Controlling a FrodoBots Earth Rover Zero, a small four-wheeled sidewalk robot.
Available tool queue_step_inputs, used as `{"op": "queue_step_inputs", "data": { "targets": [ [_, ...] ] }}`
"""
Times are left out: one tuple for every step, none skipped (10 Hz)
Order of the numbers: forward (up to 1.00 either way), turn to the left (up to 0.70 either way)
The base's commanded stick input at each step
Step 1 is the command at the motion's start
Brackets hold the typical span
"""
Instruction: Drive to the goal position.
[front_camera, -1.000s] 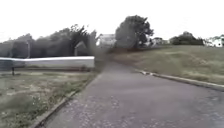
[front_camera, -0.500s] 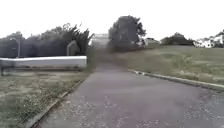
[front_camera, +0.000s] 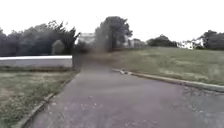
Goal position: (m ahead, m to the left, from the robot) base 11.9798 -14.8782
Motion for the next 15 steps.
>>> {"op": "queue_step_inputs", "data": {
  "targets": [
    [0.00,-0.70],
    [0.00,-0.70],
    [0.00,-0.70],
    [0.00,-0.70],
    [0.00,-0.70],
    [0.00,-0.68],
    [0.00,-0.66],
    [0.00,0.00],
    [0.00,0.00],
    [0.00,0.00],
    [0.00,0.00],
    [0.00,0.00],
    [0.00,0.00],
    [0.00,0.00],
    [0.00,0.00]
  ]
}}
